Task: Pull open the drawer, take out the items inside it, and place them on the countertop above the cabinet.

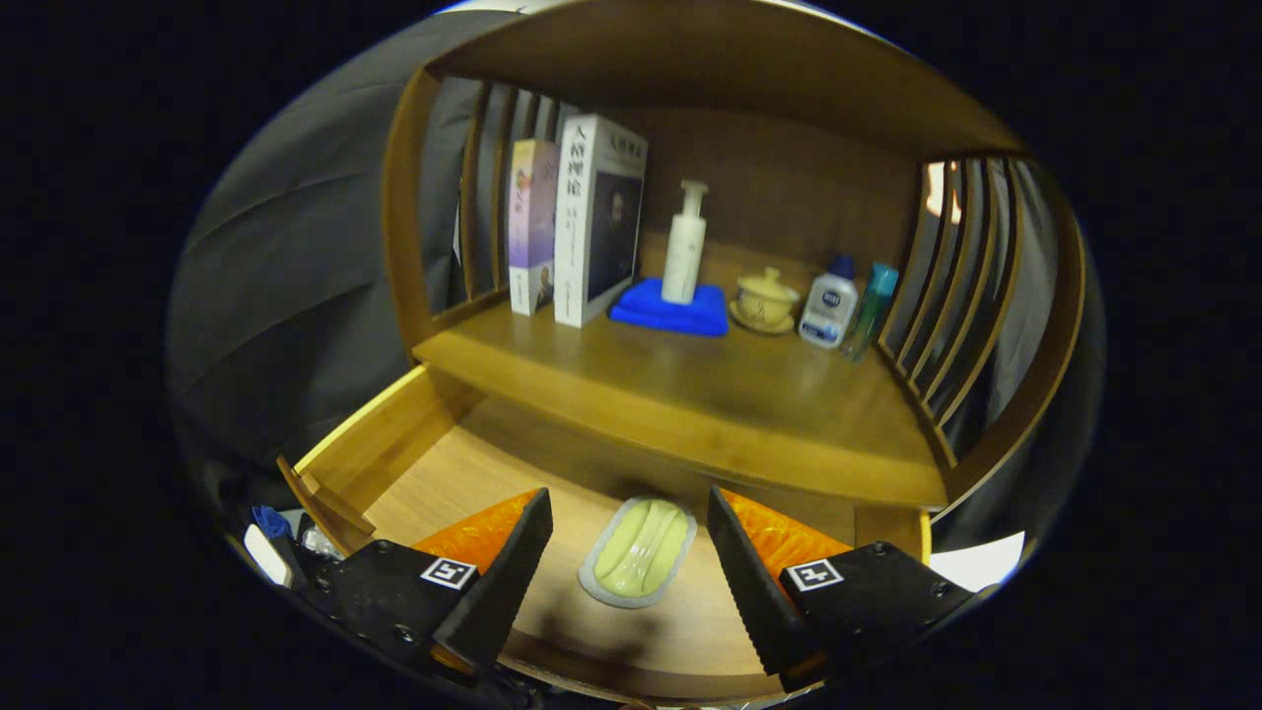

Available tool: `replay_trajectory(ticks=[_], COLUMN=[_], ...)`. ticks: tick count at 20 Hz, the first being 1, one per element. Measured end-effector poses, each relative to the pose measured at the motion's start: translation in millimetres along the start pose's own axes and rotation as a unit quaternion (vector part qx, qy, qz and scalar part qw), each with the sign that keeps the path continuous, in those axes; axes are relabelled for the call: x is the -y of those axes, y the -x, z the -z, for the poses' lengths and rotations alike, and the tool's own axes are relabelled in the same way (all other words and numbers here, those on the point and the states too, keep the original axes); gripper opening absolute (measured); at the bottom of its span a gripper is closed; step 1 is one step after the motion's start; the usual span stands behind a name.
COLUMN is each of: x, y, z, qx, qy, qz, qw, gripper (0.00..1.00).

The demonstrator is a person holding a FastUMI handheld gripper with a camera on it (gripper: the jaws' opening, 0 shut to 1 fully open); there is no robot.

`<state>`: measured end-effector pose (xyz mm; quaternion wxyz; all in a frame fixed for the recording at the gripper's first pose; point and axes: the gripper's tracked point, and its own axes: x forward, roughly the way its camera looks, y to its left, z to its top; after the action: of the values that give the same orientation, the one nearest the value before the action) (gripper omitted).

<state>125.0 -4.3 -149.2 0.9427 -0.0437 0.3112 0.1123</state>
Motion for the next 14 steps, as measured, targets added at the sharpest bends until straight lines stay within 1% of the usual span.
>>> replay_trajectory(ticks=[3, 6, 8, 9, 12, 13, 14], x=[6.5, 12.6, 9.3, 5.4, 9.6, 10.4, 9.1], y=[-19.2, -39.6, -49.2, -54.5, -65.8, -67.4, -65.2], z=[12.9, 20.5, 32.5, 35.0, 44.4, 50.2, 51.4], qx=[-0.055, -0.092, -0.128, -0.138, -0.163, -0.177, -0.186], qy=[-0.026, -0.026, -0.035, -0.045, -0.042, -0.044, -0.046], qz=[-0.005, -0.004, -0.014, -0.024, -0.02, -0.018, -0.023], qw=[0.998, 0.995, 0.991, 0.989, 0.986, 0.983, 0.981], gripper=[0.98, 0.98, 0.98, 0.98, 0.98, 0.97, 0.86])
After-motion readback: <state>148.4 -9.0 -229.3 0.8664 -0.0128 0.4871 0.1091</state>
